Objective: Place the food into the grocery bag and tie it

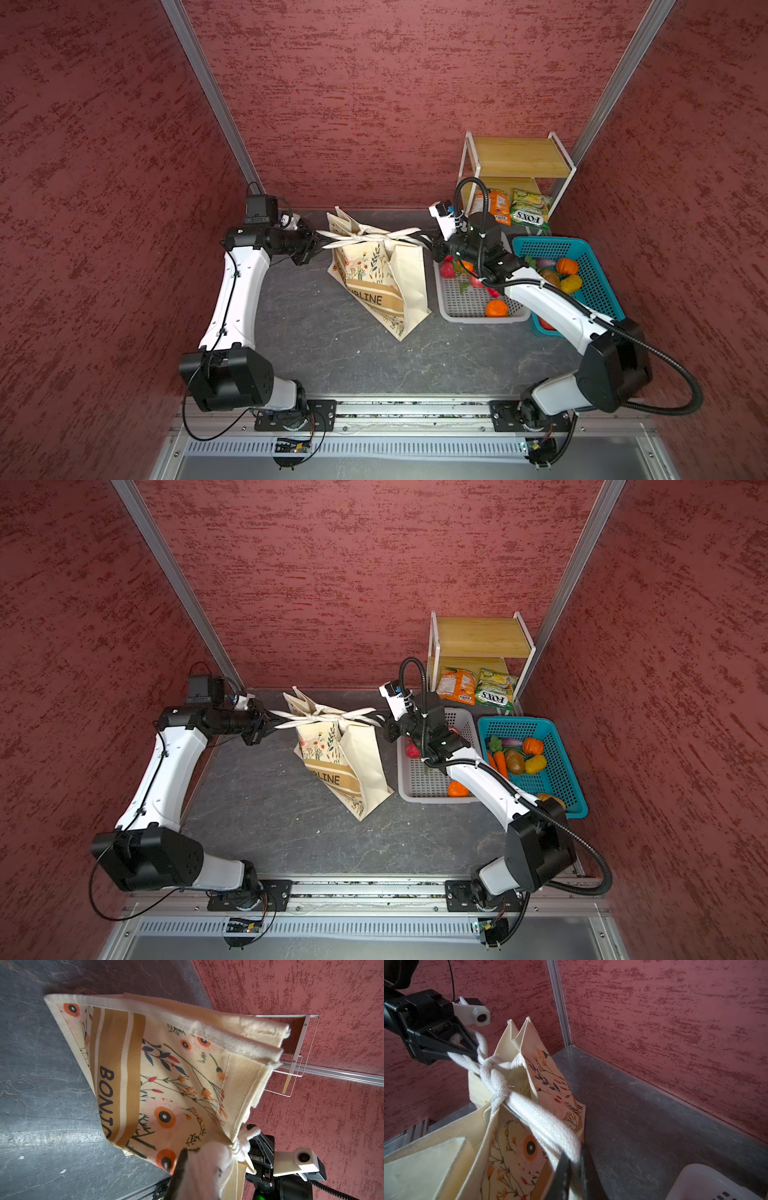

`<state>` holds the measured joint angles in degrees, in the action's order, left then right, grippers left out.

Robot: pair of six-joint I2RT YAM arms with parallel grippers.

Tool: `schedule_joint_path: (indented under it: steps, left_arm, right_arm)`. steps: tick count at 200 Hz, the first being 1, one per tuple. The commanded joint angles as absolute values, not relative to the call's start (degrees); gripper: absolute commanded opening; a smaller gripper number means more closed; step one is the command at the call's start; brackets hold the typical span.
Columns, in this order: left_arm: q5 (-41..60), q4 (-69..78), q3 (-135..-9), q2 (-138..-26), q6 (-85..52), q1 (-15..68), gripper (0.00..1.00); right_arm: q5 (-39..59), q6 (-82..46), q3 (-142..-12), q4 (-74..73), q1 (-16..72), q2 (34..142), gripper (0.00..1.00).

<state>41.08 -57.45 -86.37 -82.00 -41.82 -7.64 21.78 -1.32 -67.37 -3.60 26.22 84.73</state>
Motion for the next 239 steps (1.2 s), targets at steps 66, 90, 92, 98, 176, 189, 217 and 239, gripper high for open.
schedule_joint_path:
  steps: [66, 90, 92, 98, 176, 189, 217, 239]
  left_arm:
    - [33.6, -36.0, -85.5, -79.3, -48.3, -8.4, 0.00]
    - [36.4, -31.6, -87.2, -81.2, -49.9, -2.6, 0.00]
    - [36.5, -31.4, -87.3, -81.3, -50.0, -2.2, 0.00]
    - [36.8, -30.9, -87.6, -81.8, -50.1, -1.1, 0.00]
    - [30.5, -33.4, -86.2, -79.9, -48.6, -0.6, 0.00]
    - [27.9, -34.6, -84.6, -78.3, -49.1, -2.3, 0.00]
    - [22.8, -36.3, -80.3, -74.7, -51.1, -6.9, 0.00]
    - [20.6, -35.5, -76.6, -71.9, -52.8, -10.5, 0.00]
  right_arm:
    - [1.3, 6.4, -71.0, -7.0, 18.8, 82.9, 0.00]
    - [8.6, 11.1, -74.5, -3.9, 22.1, 85.9, 0.00]
    - [9.2, 11.4, -74.8, -3.7, 22.3, 86.0, 0.00]
    - [10.6, 12.0, -75.4, -3.3, 22.9, 86.6, 0.00]
    - [8.0, 10.2, -74.4, -8.2, 25.2, 86.5, 0.00]
    - [3.1, 8.5, -73.4, -9.6, 25.0, 85.9, 0.00]
    - [-8.2, 2.8, -72.2, -10.4, 23.7, 85.2, 0.00]
    - [-15.5, -1.0, -71.2, -9.7, 22.5, 84.9, 0.00]
